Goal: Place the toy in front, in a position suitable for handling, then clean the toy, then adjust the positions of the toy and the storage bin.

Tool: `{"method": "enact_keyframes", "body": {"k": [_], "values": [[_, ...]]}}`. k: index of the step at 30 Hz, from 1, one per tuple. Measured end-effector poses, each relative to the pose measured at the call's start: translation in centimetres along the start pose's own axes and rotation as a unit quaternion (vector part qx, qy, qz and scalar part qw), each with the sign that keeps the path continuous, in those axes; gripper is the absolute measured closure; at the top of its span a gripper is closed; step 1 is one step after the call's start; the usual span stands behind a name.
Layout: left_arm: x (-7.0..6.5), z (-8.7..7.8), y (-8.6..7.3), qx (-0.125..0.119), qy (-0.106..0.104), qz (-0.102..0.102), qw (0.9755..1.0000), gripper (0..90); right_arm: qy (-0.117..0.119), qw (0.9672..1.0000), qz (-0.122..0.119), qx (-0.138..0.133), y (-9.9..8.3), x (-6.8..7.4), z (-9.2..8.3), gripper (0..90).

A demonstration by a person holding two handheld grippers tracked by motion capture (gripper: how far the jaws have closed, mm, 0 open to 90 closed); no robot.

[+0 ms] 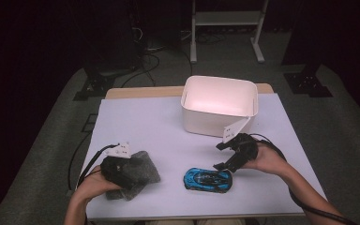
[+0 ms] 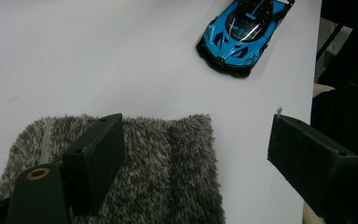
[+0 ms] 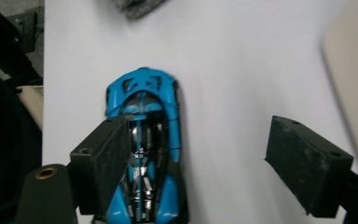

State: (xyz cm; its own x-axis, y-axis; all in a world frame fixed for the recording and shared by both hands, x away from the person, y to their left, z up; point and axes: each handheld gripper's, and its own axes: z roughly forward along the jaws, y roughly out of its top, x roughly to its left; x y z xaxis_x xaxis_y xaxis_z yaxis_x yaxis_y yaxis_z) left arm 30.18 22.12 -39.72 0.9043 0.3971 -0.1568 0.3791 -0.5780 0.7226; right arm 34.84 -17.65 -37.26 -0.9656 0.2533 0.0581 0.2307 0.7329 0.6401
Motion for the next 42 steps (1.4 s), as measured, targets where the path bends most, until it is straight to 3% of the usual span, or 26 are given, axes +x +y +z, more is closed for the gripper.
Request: {"method": "enact_keyframes", "body": {"k": [3, 7, 17, 34, 42], "values": [[-0.2, -0.2, -0.1, -0.003, 0.003, -0.001, 1.0000, 17.0, 0.004, 0.9999, 0.012, -0.003, 0.5, -0.7, -0.4, 19.3], [-0.3, -0.2, 0.1, -0.002, 0.006, 0.001, 1.0000, 14.4, 0.001, 0.9998, 0.009, 0.015, 1.1, -1.2, -0.4, 19.4], [-0.4, 0.1, 0.3, 0.005, 0.004, 0.003, 1.0000, 12.0, 0.000, 1.0000, 0.009, 0.003, 1.5, -1.8, -1.4, 20.0], [-0.4, -0.2, 0.6, 0.003, 0.005, 0.010, 0.9999, 10.5, 0.001, 1.0000, 0.007, -0.003, 2.5, -1.8, -1.8, 19.9], [-0.4, -0.1, 0.7, 0.007, 0.005, 0.010, 0.9999, 10.4, 0.013, 0.9999, 0.003, -0.001, 3.1, -1.9, -1.6, 19.4]]}}
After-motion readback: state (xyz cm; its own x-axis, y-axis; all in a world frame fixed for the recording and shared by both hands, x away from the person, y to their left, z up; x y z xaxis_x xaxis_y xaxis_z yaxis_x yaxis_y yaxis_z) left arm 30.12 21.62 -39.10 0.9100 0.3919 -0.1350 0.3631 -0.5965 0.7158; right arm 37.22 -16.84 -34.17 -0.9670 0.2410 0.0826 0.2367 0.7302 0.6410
